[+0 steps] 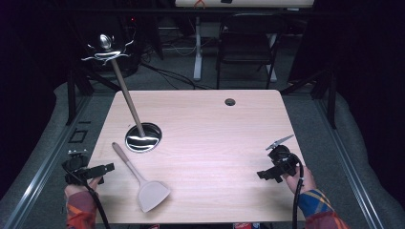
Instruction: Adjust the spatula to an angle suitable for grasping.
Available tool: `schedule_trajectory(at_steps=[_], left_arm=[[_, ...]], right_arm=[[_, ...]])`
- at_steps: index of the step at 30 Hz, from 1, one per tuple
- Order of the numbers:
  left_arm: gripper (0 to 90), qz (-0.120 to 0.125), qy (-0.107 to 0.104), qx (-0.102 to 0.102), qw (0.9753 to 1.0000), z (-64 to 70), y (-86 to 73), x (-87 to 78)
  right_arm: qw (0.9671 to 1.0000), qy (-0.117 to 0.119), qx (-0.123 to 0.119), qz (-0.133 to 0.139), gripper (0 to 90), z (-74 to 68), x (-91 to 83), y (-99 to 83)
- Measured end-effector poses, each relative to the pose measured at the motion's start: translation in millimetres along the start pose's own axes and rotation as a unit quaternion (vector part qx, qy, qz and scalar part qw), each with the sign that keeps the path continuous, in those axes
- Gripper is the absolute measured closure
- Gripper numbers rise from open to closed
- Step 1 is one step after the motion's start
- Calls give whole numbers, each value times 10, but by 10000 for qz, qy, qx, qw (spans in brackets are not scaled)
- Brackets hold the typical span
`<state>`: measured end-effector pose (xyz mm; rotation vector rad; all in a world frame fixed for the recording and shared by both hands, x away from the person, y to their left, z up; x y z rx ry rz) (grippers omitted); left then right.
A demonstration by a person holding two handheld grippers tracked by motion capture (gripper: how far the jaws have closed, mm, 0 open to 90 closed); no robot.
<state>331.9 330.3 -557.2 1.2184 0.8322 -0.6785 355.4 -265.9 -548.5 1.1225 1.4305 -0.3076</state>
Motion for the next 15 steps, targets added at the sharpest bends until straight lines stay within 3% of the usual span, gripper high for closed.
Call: schedule_trajectory(at_steps=[9,14,15], left_arm=[[7,-45,68,-39,10000,4,-6,-12],[128,66,38,31,10000,33,5,-35],[193,54,34,27,10000,47,4,-34]], right_arm=[[9999,-11,-85,-125,152,-27,15,9],[9999,-20,-100,-120,152,-24,13,7],[9999,-8,-85,-139,151,-26,12,7]])
Point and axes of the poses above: each handheld gripper's, and its own axes: x roughly forward along the jaws, y roughly out of its top, z roughly to its right, the point moved 3 cm from there along x, roughly forward along the jaws, and after that the axes turned 8 degrees about y, right-handed, at the moved point
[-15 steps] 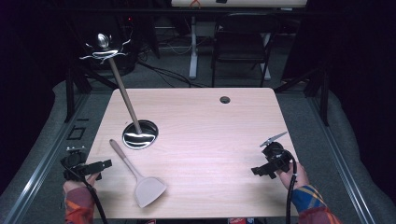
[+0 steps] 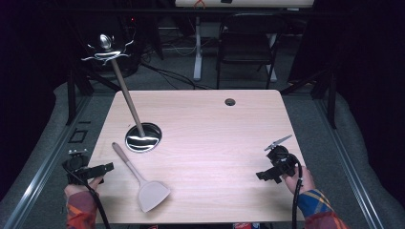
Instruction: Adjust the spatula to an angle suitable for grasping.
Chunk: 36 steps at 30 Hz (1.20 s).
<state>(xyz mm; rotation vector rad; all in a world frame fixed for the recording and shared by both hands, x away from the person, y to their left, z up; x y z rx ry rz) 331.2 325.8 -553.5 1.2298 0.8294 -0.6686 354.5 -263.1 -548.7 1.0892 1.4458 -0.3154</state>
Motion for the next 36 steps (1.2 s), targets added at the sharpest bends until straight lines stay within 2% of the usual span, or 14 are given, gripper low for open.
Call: schedule_trajectory(at_steps=[4,5,6,7,8,9,11,12,17,20,21,26,31,36], left_arm=[[491,43,-154,213,9996,56,2,11],[491,48,-201,329,9992,88,2,19],[615,45,-257,417,9988,115,-1,31],[615,27,-280,477,9985,138,-3,39],[699,-54,-340,613,9975,199,-14,66],[729,-114,-357,652,9972,227,-19,80],[783,-183,-313,764,9964,267,-22,116],[807,-209,-304,798,9961,286,-19,135],[847,-234,-186,936,9952,378,26,218],[856,-241,-163,984,9947,379,88,253],[867,-300,-82,1029,9942,364,133,297],[875,-364,15,974,9946,364,176,406],[872,-403,-59,1050,9936,378,214,465],[866,-476,-130,1235,9911,431,231,492]], right_arm=[[10000,22,-72,-54,152,0,19,9],[9999,-3,-81,-79,152,0,22,10],[9998,-5,-139,-148,152,7,32,11],[9998,-5,-139,-148,152,7,32,11],[9998,-30,-111,-146,152,9,42,8],[10000,-10,-31,-19,152,0,60,5],[10000,-3,-14,2,152,-5,65,9],[9999,15,-74,-98,152,-3,51,14],[9998,-7,-99,-186,153,-19,60,16],[9998,-1,-97,-162,152,-16,55,15],[9998,-33,-113,-169,152,-12,52,12],[9998,11,-123,-147,152,-25,45,7],[9997,-5,-121,-198,153,-25,39,1],[9999,61,-62,-67,152,-48,52,3]])
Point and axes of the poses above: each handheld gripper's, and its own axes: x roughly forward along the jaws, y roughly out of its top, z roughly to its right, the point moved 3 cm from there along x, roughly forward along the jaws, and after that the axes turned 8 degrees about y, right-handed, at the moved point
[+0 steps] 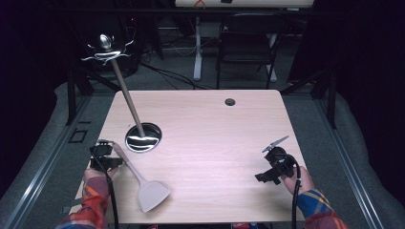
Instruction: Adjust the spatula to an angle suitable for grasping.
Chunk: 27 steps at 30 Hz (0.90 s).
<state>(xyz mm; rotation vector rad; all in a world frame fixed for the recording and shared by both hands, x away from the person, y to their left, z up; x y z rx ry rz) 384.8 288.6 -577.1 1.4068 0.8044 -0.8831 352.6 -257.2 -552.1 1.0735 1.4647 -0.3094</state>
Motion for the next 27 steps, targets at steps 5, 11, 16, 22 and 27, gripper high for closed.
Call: schedule_trajectory(at_steps=[5,11,16,22,27], left_arm=[[858,-21,-37,35,10000,11,27,14],[859,-121,101,-2,9999,-14,30,37],[869,-90,82,75,9999,10,46,47],[870,-119,-37,78,9999,24,87,67],[876,0,-341,-109,9994,6,109,111]], right_arm=[[9999,-23,-46,-100,153,15,7,-2],[9999,-18,-47,-92,153,12,4,-3],[9998,-57,-85,-151,153,20,5,-3],[9998,-7,-97,-172,153,0,13,0],[9997,-45,-114,-192,153,0,12,-1]])
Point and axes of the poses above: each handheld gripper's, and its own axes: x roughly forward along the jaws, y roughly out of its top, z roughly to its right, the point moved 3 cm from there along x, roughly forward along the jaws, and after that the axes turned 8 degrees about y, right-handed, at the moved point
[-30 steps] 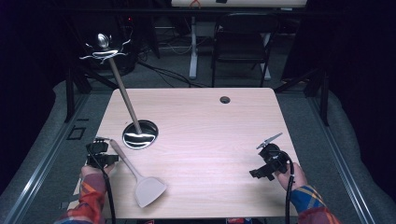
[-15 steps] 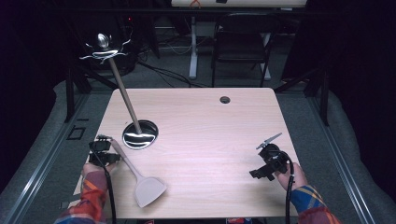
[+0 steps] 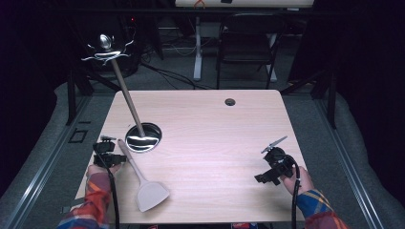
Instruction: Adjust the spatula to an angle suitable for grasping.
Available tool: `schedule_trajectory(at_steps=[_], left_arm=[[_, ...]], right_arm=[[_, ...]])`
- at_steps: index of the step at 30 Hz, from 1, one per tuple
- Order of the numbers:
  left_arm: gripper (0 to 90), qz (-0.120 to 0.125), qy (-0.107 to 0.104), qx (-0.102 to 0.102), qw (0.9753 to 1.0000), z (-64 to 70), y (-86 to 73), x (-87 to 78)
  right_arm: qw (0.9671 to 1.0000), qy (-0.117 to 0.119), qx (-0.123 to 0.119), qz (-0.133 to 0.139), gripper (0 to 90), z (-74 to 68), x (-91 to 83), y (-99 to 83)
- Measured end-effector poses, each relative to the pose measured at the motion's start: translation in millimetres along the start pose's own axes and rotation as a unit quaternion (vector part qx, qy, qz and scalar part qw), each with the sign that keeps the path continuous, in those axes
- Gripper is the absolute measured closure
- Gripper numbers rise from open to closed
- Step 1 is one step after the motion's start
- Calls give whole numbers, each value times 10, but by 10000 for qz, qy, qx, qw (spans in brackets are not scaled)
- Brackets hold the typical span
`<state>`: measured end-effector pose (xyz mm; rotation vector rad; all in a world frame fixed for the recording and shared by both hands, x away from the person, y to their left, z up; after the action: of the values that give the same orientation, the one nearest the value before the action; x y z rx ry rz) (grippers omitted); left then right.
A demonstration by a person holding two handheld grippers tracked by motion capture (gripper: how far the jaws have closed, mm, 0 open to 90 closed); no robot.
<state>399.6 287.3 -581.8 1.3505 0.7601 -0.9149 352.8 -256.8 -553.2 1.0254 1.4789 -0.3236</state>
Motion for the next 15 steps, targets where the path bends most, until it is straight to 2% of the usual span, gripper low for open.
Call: schedule_trajectory(at_steps=[3,5,6,7,8,9,10,13,15], left_arm=[[869,-22,59,75,10000,3,13,0],[823,-61,80,59,9999,-4,13,-5],[762,-82,148,-135,9998,-24,12,-21],[716,-79,165,-249,9995,-32,14,-46],[651,-16,216,-362,9991,-34,16,-69],[567,9,260,-476,9985,-28,18,-96],[496,40,279,-556,9981,-14,18,-113],[357,-25,266,-603,9978,61,4,-95],[309,-135,298,-506,9982,117,-6,-73]], right_arm=[[10000,46,30,54,153,-11,11,2],[10000,3,-24,-29,153,-5,1,4],[10000,3,-32,-40,153,-5,-2,4],[10000,39,-30,-35,153,-6,-5,3],[9999,26,55,95,153,-17,9,-1],[10000,37,-3,-2,153,-6,-6,-1],[10000,16,21,27,152,-6,-5,-3],[10000,24,22,20,152,-8,-4,-4],[10000,-26,-27,-38,153,-4,-7,-5]])
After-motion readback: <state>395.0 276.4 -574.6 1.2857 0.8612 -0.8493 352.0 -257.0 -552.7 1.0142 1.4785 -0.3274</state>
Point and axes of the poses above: each handheld gripper's, and its own axes: x roughly forward along the jaws, y roughly out of its top, z roughly to its right, the point moved 3 cm from there along x, roughly forward along the jaws, and after that the axes turned 8 degrees about y, right-handed, at the moved point
